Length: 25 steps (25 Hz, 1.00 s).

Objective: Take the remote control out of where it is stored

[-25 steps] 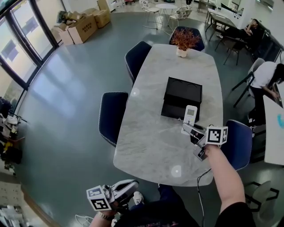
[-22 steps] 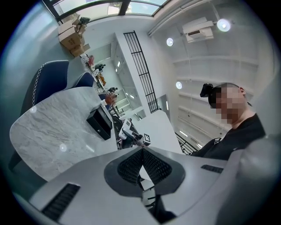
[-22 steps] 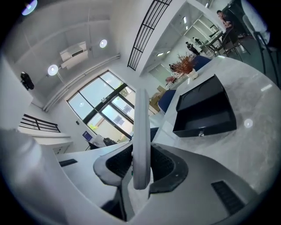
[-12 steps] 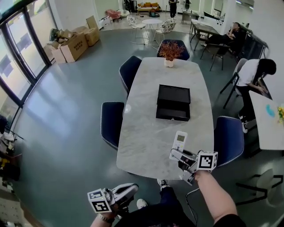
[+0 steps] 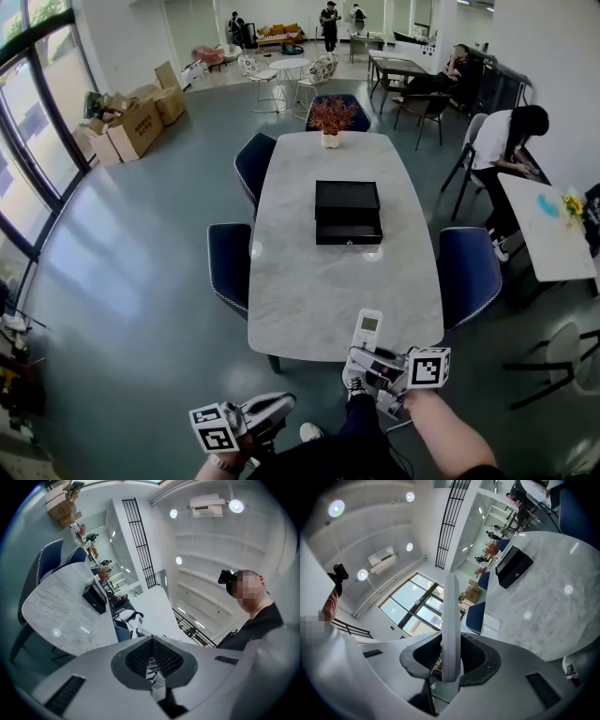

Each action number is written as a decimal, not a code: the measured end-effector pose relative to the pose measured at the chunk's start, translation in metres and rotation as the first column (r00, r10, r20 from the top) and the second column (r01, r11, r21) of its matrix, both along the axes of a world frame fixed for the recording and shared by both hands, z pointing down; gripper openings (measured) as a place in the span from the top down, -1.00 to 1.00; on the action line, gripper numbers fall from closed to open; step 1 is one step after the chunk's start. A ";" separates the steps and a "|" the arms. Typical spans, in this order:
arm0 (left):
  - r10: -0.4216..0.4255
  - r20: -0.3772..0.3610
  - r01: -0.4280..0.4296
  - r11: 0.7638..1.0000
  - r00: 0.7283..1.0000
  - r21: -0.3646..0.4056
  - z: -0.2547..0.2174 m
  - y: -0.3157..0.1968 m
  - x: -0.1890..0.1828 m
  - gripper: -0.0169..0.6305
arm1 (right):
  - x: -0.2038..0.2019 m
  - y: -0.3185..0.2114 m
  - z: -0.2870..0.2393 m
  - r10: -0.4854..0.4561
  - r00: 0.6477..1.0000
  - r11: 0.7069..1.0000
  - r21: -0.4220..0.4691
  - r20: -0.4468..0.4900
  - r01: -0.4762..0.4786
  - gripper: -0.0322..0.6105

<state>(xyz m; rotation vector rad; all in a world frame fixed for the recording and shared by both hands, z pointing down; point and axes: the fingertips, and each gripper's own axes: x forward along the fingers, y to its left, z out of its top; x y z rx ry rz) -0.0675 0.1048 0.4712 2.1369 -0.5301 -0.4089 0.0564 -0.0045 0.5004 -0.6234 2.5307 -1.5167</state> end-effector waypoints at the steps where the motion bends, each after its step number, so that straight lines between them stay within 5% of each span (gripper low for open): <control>1: 0.008 0.001 -0.007 1.000 1.000 -0.003 0.001 0.004 0.000 0.93 | -0.001 0.009 0.001 0.006 1.000 1.000 -0.005 0.003 -0.006 0.55; 25: 0.115 -0.022 -0.115 0.993 0.993 0.005 -0.001 0.043 0.047 0.93 | -0.005 0.150 -0.011 0.012 0.991 0.997 -0.071 0.132 -0.003 0.55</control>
